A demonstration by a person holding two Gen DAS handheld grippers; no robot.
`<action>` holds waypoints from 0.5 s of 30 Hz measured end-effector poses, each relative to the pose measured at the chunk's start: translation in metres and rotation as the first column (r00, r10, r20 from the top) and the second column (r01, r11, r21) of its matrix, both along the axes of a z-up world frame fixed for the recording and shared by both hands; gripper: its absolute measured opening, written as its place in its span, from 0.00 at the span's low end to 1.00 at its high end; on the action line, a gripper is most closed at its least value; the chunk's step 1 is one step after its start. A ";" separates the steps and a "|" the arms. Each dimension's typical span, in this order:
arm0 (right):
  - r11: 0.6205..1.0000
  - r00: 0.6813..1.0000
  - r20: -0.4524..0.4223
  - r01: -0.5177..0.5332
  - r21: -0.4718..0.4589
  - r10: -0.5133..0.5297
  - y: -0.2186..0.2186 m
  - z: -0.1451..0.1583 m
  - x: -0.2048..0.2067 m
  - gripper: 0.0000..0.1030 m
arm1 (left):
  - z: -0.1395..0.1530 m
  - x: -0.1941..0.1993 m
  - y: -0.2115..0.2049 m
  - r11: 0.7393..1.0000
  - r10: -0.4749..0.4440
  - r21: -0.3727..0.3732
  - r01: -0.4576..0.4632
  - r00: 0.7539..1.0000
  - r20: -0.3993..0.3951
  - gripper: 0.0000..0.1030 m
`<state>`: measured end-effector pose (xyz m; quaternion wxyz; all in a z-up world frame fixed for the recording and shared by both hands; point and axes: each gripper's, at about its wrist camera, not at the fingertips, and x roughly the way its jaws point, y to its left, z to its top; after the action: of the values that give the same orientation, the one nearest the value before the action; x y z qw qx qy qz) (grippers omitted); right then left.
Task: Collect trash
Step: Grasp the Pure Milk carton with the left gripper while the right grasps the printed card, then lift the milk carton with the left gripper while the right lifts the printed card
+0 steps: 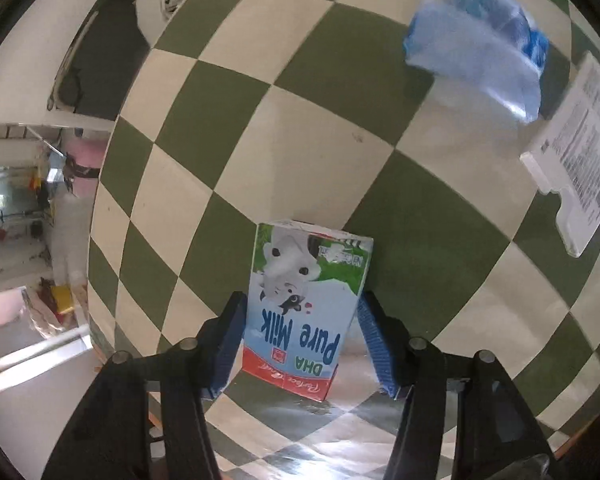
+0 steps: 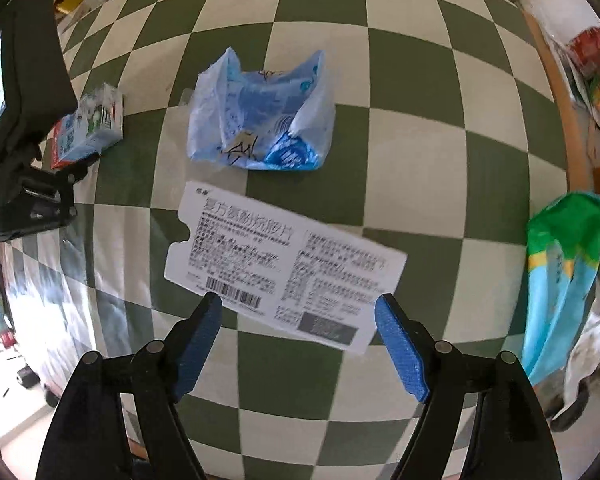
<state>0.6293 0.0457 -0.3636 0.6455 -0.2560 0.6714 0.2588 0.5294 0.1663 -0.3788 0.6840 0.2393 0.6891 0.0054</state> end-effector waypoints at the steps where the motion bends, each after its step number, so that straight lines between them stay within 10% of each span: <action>1: 1.000 1.000 -0.002 -0.016 -0.007 0.016 0.001 0.000 0.004 0.80 | 0.000 -0.002 -0.004 1.000 0.007 -0.001 -0.007 1.000 -0.003 0.52; 8: 0.937 0.940 0.053 -0.330 -0.114 0.337 0.044 -0.009 -0.018 0.90 | 0.002 -0.034 -0.020 0.966 0.257 -0.039 -0.257 0.966 -0.001 0.52; 15: 0.775 0.797 0.053 -0.565 -0.284 0.601 0.077 -0.038 -0.041 0.89 | 0.019 -0.088 -0.033 0.790 0.592 -0.203 -0.579 0.806 0.004 0.52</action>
<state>0.5888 0.1227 -0.4019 0.5407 -0.5495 0.5388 0.3397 0.4416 0.1336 -0.3602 0.6912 -0.0532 0.7030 0.1586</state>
